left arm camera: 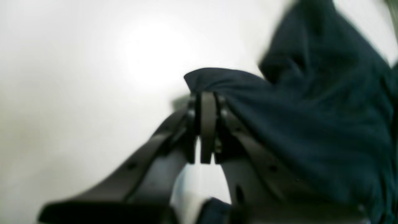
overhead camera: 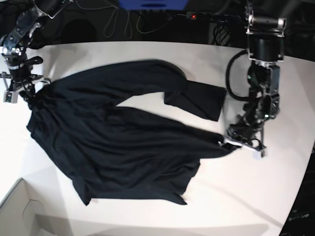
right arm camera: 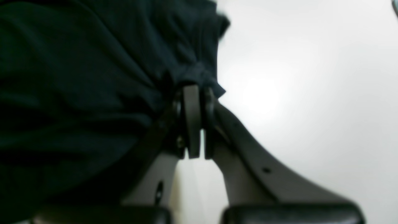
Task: Layout the t-shirt on the table in an organized manner, then fold the t-shirt properly
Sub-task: 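Pull the shirt flat with both grippers away from each other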
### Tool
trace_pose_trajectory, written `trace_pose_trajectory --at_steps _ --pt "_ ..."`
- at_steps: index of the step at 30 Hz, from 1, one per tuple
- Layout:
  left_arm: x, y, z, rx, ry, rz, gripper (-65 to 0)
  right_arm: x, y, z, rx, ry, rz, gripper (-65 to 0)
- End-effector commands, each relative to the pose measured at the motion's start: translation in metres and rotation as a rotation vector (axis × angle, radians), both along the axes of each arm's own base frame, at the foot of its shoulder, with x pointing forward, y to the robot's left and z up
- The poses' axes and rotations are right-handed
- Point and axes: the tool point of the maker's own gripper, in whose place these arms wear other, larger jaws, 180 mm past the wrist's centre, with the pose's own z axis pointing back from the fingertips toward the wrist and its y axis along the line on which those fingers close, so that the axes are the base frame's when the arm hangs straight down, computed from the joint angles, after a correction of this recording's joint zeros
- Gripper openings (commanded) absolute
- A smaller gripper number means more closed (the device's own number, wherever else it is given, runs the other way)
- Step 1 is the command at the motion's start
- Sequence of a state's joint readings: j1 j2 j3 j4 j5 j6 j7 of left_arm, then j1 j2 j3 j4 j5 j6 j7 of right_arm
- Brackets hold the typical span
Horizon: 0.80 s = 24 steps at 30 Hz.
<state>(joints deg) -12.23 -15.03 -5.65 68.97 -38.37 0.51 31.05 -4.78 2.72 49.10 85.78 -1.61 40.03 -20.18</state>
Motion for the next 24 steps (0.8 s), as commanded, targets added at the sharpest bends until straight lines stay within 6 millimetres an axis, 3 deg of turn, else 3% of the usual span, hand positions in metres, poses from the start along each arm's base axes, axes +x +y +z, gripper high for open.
trace_pose_trajectory --at_steps 1,8,13,16,21,24 --pt "0.012 0.015 0.027 0.023 -0.078 0.017 -64.8 0.007 -0.006 0.013 -0.018 -0.048 0.000 -65.0" --pt "-0.004 0.064 0.038 0.076 -0.099 0.092 -64.8 0.006 -0.006 0.011 -0.012 -0.043 0.000 -65.0" --pt "-0.025 0.079 0.036 0.094 -0.092 0.120 -64.8 0.003 -0.006 0.009 -0.013 -0.037 0.000 -65.0" --pt "-0.043 0.093 0.027 0.098 -0.069 0.158 -64.8 0.003 -0.004 0.007 -0.007 -0.035 0.000 -65.0" --pt "-0.086 0.134 0.009 0.098 -0.016 0.280 -64.8 -0.004 -0.002 0.003 -0.005 -0.018 0.001 -65.0" --pt "-0.108 0.152 0.006 0.111 0.003 0.329 -64.8 -0.005 0.008 -0.003 0.013 -0.008 0.015 -65.0"
